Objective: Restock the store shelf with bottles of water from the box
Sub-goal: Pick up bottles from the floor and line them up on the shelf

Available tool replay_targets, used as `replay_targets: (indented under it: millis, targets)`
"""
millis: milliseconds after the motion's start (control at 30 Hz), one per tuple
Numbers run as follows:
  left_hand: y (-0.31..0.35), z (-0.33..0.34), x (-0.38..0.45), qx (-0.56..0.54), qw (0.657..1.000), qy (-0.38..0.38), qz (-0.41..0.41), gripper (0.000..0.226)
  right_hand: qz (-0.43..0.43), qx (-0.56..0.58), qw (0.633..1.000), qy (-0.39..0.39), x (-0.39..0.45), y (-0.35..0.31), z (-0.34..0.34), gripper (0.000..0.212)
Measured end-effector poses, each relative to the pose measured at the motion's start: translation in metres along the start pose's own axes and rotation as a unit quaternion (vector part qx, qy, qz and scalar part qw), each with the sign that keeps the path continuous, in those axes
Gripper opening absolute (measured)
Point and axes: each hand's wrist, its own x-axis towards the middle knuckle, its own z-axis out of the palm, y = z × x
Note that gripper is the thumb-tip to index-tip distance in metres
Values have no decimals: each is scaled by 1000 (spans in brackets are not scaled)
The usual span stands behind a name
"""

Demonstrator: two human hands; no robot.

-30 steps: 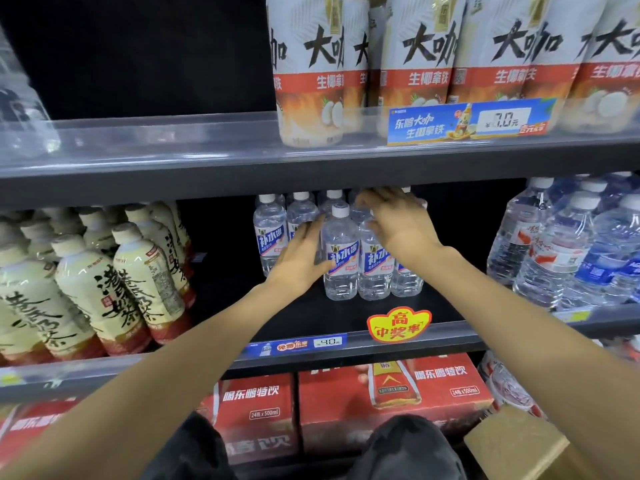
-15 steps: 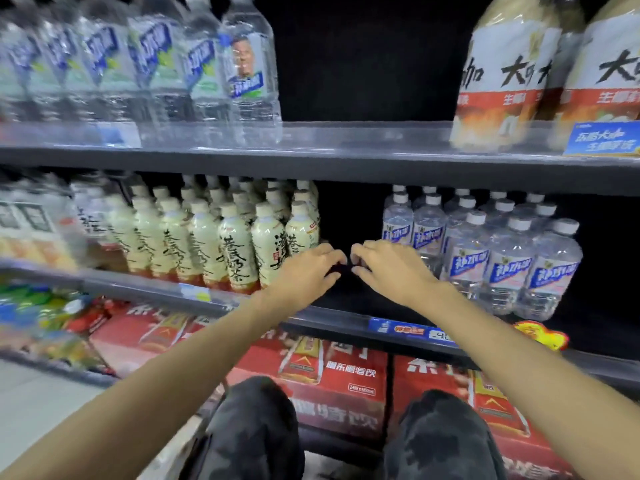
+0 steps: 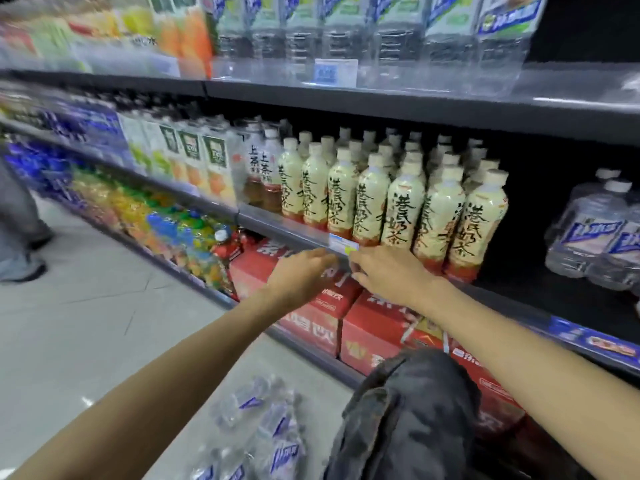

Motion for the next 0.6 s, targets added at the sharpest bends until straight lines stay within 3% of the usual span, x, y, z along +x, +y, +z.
replay_targets:
  millis: [300,600]
  targets:
    - [-99,106,-75,-16,990,-107,-90,35,-48,-13,983,-176,46,-85,120,23]
    - [-111,236,-133,-74,960,-245,-115,38,-26,17,930,-365,16,-99,247,31]
